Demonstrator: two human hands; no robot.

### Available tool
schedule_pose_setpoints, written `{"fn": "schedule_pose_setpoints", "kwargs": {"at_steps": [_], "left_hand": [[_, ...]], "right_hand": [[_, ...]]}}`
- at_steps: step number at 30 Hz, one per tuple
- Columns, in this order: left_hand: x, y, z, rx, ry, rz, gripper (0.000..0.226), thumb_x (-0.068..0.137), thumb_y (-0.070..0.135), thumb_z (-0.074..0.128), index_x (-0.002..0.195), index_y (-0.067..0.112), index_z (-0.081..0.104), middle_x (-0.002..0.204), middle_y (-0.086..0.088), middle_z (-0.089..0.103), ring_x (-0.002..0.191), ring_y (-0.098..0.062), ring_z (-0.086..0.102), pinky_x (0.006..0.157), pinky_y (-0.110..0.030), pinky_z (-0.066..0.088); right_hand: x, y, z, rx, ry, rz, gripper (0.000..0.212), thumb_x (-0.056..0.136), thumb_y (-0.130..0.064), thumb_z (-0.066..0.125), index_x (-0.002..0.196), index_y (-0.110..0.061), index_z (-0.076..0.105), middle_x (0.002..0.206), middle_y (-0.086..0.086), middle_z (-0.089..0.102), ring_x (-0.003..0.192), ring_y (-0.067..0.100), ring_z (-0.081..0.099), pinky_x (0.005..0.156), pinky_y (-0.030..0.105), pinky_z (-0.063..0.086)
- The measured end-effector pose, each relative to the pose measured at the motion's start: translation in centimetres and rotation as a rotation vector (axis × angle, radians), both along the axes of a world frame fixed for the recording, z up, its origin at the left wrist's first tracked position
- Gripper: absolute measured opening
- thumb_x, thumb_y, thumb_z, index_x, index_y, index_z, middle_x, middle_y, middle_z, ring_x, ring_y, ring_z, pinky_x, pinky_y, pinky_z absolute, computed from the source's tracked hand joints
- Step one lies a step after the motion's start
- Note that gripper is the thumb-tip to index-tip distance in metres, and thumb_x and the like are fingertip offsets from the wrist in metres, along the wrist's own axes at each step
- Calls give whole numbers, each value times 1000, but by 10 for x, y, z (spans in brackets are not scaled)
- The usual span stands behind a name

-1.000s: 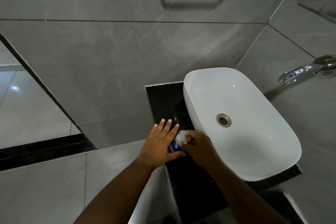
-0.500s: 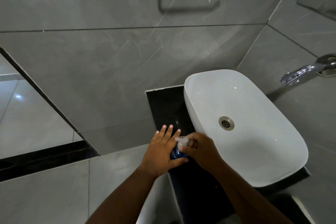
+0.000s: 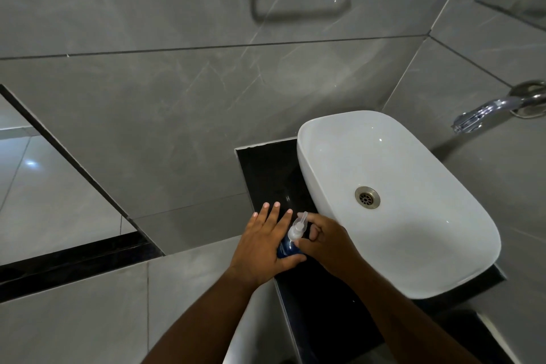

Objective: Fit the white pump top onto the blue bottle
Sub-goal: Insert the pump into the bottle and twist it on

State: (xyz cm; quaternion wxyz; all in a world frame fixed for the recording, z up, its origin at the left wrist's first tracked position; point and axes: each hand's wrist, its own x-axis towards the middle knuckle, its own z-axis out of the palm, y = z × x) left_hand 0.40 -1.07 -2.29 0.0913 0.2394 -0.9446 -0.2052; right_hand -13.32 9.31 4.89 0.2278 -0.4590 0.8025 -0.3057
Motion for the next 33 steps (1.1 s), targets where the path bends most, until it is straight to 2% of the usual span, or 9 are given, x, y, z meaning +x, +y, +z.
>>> {"fn": "schedule_pose_setpoints", "kwargs": {"at_steps": [4,9,12,16,21,26,28,31,33], "left_hand": [[0,0,-1,-9,-7,3,92,82,86,28,153,33,3,159,2,-4,146,-17,-14,117,-40,-6],[-1,0,-3,2,-6,7,91,82,85,28,153,34,4,161,-1,0,145,-16,-15,115,-38,-8],[-1,0,-4,2,1,4,90,83,84,30,153,33,4,162,-3,3,145,-16,-14,114,-38,-9],[-2,-1,-3,1,15,5,91,83,85,31,153,33,6,162,-4,7,145,-17,-12,115,-39,-5],[-2,0,-4,7,16,5,91,82,85,32,153,34,4,162,-2,4,146,-17,-12,116,-40,-4],[-1,0,-4,20,38,4,91,82,84,33,153,34,6,159,3,-2,145,-14,-14,115,-36,-8],[-1,-1,-5,18,35,-1,90,82,84,33,153,35,7,158,4,-4,145,-13,-15,114,-35,-9],[-2,-1,-5,30,25,-3,91,82,85,32,152,37,1,157,5,-6,145,-13,-16,114,-34,-10],[-2,0,-4,42,31,-5,91,82,84,34,152,35,2,158,4,-5,145,-12,-16,114,-34,-11]], "right_hand": [[2,2,-2,-1,-2,-41,20,76,-25,74,90,-14,67,74,6,68,68,20,64,67,30,55],[3,3,-2,-24,-96,-62,36,74,-24,75,107,-27,59,86,-18,63,74,3,61,66,12,49],[5,2,-2,-34,-132,4,35,78,-13,69,113,-18,63,97,-6,70,85,4,65,81,24,57],[3,5,-4,-42,-108,-98,18,72,-23,78,82,-24,64,60,-11,55,52,-2,52,50,10,45],[4,3,0,-16,-157,-58,41,78,-14,69,118,-18,59,69,4,62,61,17,59,62,29,53],[6,2,1,-21,-168,-9,19,80,-16,70,99,-14,68,69,-7,62,58,4,58,55,13,45],[5,2,3,-18,-132,-70,19,76,-20,75,92,-12,66,66,1,60,56,8,52,53,14,44],[8,1,9,-34,-106,-49,29,77,-13,73,104,-12,64,76,9,67,68,17,62,68,28,55],[9,0,11,-48,-119,8,30,78,-6,68,108,-12,66,75,8,68,69,8,64,69,21,55]]}}
